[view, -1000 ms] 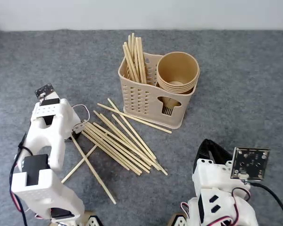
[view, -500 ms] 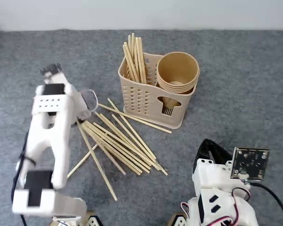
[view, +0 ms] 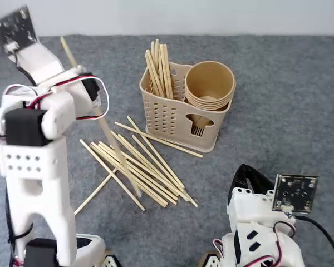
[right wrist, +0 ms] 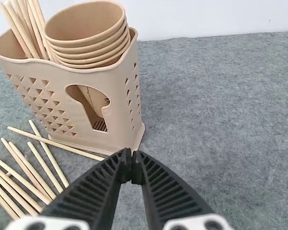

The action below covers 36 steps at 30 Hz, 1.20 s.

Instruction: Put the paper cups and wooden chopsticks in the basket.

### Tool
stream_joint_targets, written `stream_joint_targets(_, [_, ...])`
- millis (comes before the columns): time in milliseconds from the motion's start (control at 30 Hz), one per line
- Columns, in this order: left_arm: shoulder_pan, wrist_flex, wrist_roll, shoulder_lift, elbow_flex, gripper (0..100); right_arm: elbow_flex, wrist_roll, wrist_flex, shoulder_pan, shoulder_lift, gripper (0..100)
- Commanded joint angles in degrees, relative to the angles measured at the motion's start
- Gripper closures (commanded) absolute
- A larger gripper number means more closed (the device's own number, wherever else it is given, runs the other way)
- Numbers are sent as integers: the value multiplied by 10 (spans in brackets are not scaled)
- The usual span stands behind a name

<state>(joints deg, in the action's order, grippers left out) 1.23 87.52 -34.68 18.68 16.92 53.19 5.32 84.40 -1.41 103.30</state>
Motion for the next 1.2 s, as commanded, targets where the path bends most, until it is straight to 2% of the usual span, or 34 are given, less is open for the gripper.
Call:
stream_joint_targets(0, [15, -71, 7, 22, 70, 988, -2, -4, -6, 2, -8, 990])
stream_joint_targets(133, [16, -154, 6, 23, 93, 988, -2, -4, -6, 3, -8, 990])
stream_joint_targets(467, [81, -321, 9, 20, 99, 988, -1, -3, -6, 2, -8, 990])
stream_joint_targets(667, [87, -440, 11, -11, 64, 988, -1, -3, -6, 2, -8, 990])
stream_joint_targets(1167, [92, -536, 95, -181, 62, 988, 13, -3, -9, 2, -7, 990])
